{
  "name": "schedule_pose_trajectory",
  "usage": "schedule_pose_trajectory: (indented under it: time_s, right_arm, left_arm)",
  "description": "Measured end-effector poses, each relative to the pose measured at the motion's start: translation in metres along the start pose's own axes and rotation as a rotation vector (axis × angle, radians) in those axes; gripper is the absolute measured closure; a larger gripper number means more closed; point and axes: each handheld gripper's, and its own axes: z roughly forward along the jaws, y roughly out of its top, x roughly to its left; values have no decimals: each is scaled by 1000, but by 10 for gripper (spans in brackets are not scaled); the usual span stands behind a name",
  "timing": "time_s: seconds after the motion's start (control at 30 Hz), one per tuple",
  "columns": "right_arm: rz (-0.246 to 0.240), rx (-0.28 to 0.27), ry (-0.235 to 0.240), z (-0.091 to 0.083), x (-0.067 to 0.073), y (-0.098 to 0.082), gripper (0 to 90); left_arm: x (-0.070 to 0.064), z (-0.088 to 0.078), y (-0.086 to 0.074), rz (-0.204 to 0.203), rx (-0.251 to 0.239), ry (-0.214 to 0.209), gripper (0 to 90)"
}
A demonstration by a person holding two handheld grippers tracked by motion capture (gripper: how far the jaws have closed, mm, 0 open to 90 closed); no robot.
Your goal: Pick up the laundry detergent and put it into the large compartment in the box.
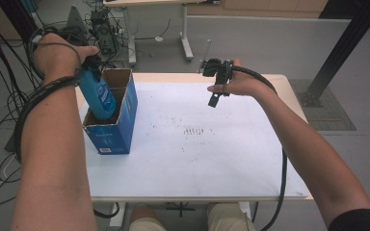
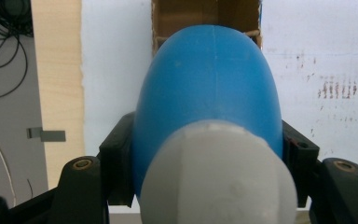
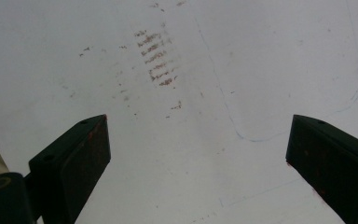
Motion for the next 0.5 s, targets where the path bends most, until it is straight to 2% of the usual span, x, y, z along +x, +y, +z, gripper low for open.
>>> schedule_pose_trajectory:
  time_s: [0.5]
  right_arm:
    - [-1,10,2,2,0,2,62]
  left_arm:
    - [-2,42,-8,-2,-1,11,375]
